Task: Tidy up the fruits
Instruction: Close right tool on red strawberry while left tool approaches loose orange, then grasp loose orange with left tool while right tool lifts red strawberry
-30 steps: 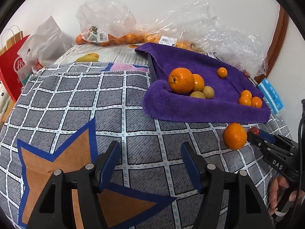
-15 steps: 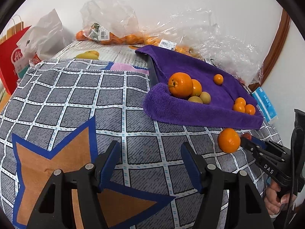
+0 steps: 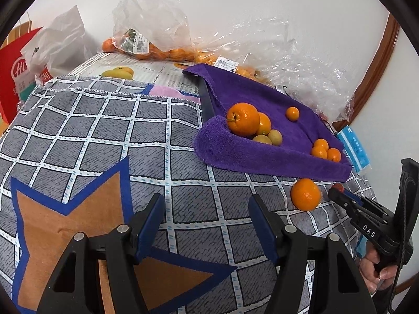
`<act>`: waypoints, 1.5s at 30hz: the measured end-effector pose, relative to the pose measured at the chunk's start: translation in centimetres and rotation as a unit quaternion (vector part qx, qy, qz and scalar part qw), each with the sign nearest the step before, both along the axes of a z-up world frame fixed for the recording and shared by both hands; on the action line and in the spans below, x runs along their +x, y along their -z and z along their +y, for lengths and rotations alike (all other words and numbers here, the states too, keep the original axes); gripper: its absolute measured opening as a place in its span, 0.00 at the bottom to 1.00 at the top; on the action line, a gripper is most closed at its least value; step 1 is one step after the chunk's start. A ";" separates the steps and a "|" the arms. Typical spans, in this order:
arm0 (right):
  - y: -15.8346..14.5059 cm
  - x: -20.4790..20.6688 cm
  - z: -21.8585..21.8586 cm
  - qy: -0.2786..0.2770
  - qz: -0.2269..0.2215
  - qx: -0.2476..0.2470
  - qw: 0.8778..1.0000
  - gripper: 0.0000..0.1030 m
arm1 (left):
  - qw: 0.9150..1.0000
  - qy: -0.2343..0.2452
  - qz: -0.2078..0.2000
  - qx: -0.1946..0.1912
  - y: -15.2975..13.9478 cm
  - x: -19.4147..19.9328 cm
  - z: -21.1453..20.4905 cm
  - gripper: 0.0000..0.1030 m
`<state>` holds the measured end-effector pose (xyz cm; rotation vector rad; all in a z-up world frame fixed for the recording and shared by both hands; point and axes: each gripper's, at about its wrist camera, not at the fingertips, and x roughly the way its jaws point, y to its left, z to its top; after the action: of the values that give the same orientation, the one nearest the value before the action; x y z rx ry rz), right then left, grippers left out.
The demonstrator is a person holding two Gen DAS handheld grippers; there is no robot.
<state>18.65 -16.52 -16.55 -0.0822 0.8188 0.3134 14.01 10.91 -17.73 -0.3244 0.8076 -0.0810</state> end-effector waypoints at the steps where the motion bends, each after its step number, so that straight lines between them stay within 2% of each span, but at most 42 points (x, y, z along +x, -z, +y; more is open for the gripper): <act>1: -0.1 -0.1 -0.1 0.002 -0.002 0.000 1.000 0.23 | 1.000 0.001 0.002 0.005 0.0 0.0 -0.1 0.62; 4: -0.3 -0.7 -0.7 0.007 -0.007 0.001 1.000 0.23 | 0.999 0.012 0.011 0.035 -0.1 0.0 -1.2 0.62; 6: -0.3 -1.2 -1.3 0.010 -0.005 0.007 1.000 0.23 | 0.998 0.039 0.016 0.045 -0.2 -0.5 -2.4 0.62; 11: -0.5 -2.4 -3.4 0.017 -0.012 0.009 1.000 0.23 | 0.995 0.088 0.024 0.040 -0.6 -0.6 -5.5 0.62; 14: -0.5 -2.7 -4.8 0.028 -0.016 0.009 0.999 0.23 | 0.992 0.111 0.029 0.050 -0.5 0.0 -8.0 0.62; 16: -0.6 -2.7 -6.0 0.039 -0.017 0.021 0.999 0.23 | 0.991 0.113 0.024 0.065 -0.4 0.6 -9.7 0.62; 21: -0.3 -2.1 -8.1 0.040 0.000 0.072 0.997 0.23 | 0.990 0.120 0.026 0.075 -0.6 2.6 -12.1 0.62; 26: -0.2 -1.9 -7.7 0.033 0.004 0.066 0.997 0.23 | 0.986 0.118 0.009 0.115 -0.2 3.9 -14.0 0.62; 28: 0.0 -1.8 -7.5 0.031 0.009 0.063 0.997 0.23 | 0.986 0.112 0.014 0.121 0.1 4.2 -14.3 0.62; 29: 0.0 -1.8 -7.5 0.030 0.010 0.062 0.998 0.23 | 0.987 0.113 0.011 0.114 -0.1 4.2 -14.2 0.61; 31: 0.0 -1.8 -7.5 0.029 0.009 0.062 0.998 0.23 | 0.988 0.112 0.011 0.103 0.0 4.2 -14.1 0.52; 33: 0.0 -1.9 -7.4 0.029 0.007 0.060 0.998 0.23 | 0.990 0.104 0.008 0.093 -0.1 4.2 -13.6 0.39; 39: 0.0 -1.9 -7.4 0.030 0.007 0.060 0.998 0.23 | 0.995 0.087 -0.008 0.046 -0.3 3.5 -11.8 0.38; 45: 0.0 -1.9 -7.5 0.030 0.008 0.062 0.998 0.23 | 0.999 0.044 -0.029 0.007 -0.7 2.3 -9.1 0.38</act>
<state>16.72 -24.00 -16.55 0.0603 0.8135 0.3074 16.34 1.85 -17.04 -0.2713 0.7636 -0.1658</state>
